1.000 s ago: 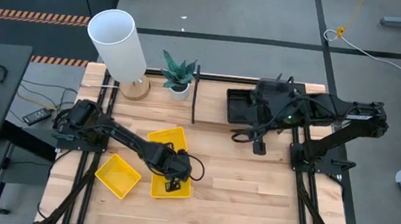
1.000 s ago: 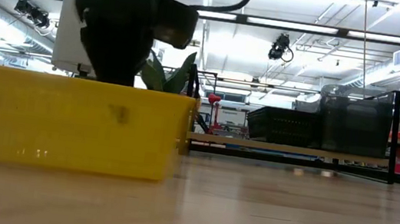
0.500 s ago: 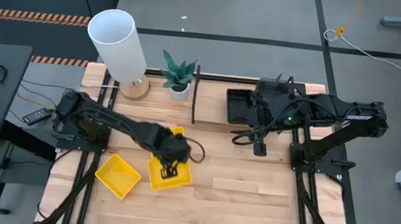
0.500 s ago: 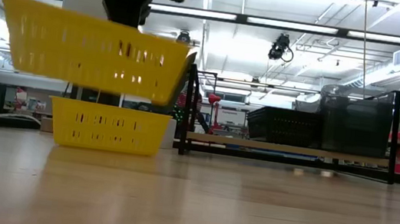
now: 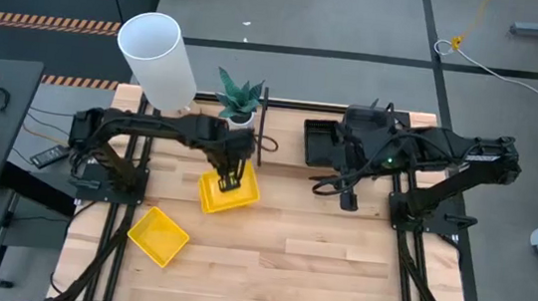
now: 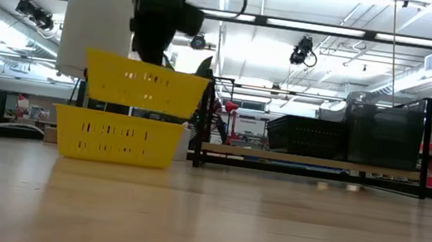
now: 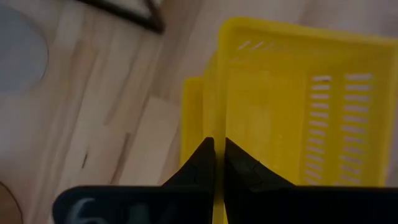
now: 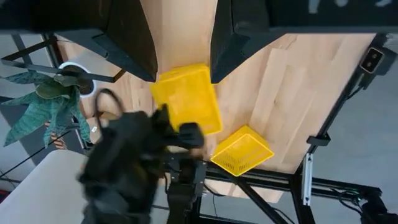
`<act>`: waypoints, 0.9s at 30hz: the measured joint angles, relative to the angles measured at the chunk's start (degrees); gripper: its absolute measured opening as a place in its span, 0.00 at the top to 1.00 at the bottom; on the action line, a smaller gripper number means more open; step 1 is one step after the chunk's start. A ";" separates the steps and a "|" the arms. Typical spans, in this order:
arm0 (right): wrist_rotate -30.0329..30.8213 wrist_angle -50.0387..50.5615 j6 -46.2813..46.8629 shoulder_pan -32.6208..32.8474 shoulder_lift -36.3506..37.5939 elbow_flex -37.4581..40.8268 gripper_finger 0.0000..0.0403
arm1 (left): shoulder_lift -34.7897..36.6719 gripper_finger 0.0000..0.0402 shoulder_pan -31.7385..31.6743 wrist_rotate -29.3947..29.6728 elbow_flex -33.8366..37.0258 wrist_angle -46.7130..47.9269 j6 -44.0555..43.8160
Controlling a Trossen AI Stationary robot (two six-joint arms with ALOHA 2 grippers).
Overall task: Stack baskets on shelf by color
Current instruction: Stack the bottom right yellow basket on the top of the yellow basket, then stack the bottom yellow basket on top of the top yellow bin
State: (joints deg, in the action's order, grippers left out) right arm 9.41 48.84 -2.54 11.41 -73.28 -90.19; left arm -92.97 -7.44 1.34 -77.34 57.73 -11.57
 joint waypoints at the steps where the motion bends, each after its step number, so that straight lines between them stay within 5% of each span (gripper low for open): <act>1: 0.00 -0.02 0.46 0.28 0.00 0.00 0.62 | 0.00 0.97 -1.14 -0.85 0.93 -0.20 0.24; 10: 2.45 -0.09 2.55 2.42 0.00 0.00 0.62 | -0.02 0.96 -4.56 -7.94 7.63 -1.22 1.50; 21: 3.37 -0.36 2.51 2.48 -0.02 0.00 0.62 | 0.03 0.61 -4.50 -6.90 10.27 -5.18 -2.97; 27: 4.41 -0.24 2.76 2.48 -0.02 0.00 0.62 | 3.48 0.55 -1.82 -9.09 10.27 -0.28 -7.68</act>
State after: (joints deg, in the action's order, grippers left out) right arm 13.82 48.60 0.22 13.89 -73.30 -90.19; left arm -89.49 -9.26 -7.75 -67.07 57.45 -19.25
